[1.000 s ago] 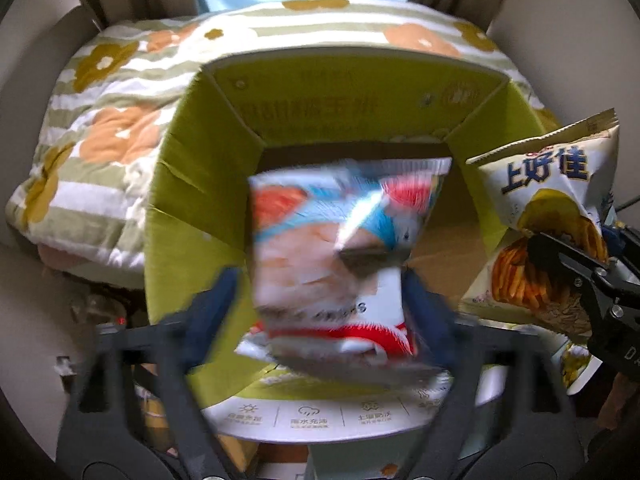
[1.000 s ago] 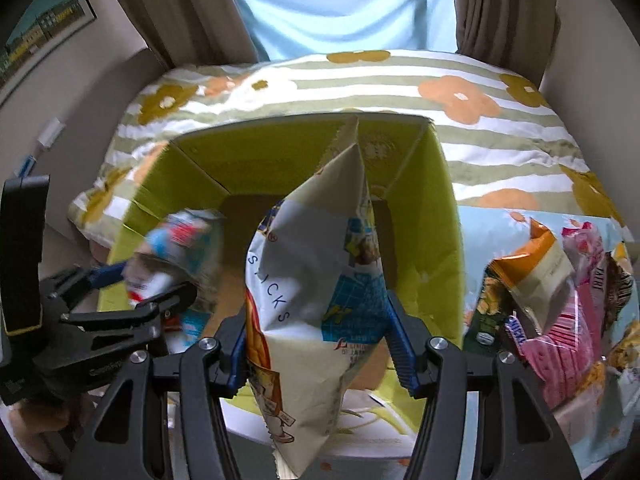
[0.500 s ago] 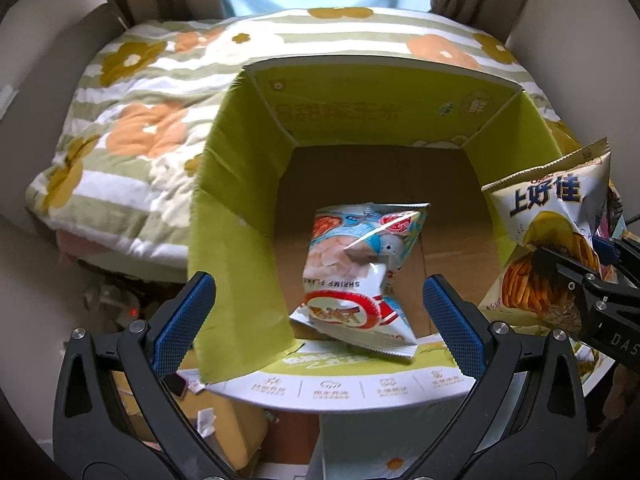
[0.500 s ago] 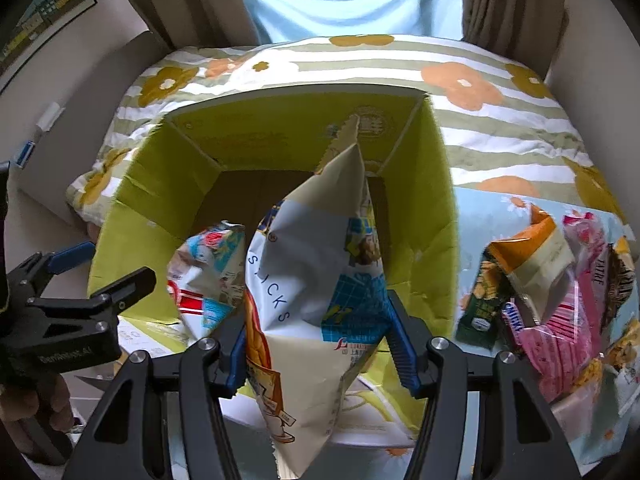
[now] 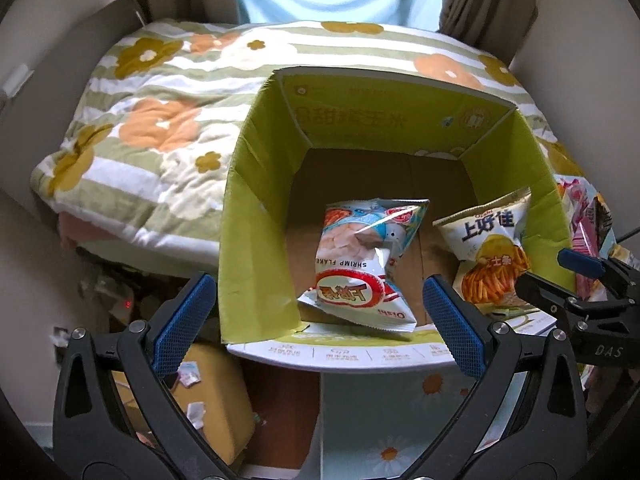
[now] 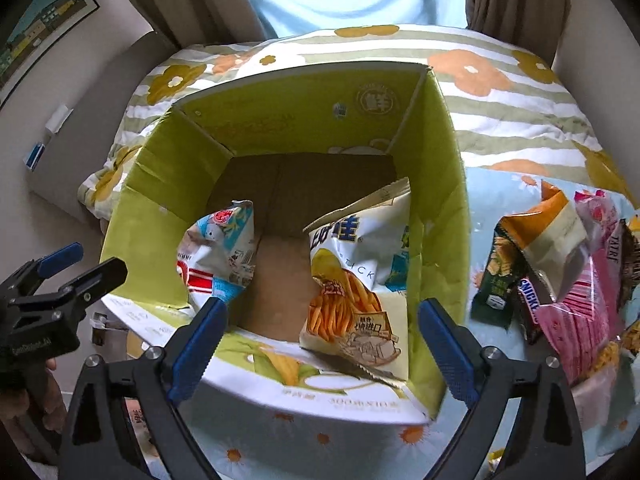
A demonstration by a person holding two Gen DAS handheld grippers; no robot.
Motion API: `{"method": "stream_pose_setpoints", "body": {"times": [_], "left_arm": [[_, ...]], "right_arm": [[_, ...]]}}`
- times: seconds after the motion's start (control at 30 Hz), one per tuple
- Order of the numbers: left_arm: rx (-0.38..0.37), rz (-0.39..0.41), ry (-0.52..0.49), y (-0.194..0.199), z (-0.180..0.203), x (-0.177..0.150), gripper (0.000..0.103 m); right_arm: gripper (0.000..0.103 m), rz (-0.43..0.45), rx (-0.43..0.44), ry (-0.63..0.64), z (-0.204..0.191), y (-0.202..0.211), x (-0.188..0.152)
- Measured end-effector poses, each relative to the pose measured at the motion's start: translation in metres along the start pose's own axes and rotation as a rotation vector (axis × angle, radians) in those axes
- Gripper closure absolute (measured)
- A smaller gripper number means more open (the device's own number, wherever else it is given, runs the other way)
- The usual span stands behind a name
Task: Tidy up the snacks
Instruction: 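Move both grippers back over the snack pile on the table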
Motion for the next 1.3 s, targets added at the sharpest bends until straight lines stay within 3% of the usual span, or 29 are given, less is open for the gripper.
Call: {"method": "stream_pose_setpoints", "body": {"times": [0.33,0.63,0.87,1.3], "left_arm": [[-0.080,0.031,-0.067,0.017,0.034,0.001,0.001],[-0.185,0.063,-0.184,0.047,0.114,-0.015,0.001],[-0.209,0.044,-0.200,0.058,0.183,-0.059,0.001],[-0.218,-0.152,-0.089,0.029,0.287,-0.182,0.001]], "right_arm": [[0.008,0.045,-0.052,-0.028,0.016,0.039,-0.003],[0.008,0.149,-0.126,-0.115,0.069,0.105,-0.028],[0.008,0.185,-0.166,-0.109,0.129,0.148,-0.064],[0.008,0.149,-0.134,-0.016,0.212,0.166,-0.139]]}}
Point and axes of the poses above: each gripper's, at about its wrist camera, not at the fingertips, and y roughly against the way its jaws point, z to its right, x to its top, the point moved 8 cm from there along -y, roughly the way its jaws point, and after that the axes turned 10 degrees about y, right-handed, at the moved point
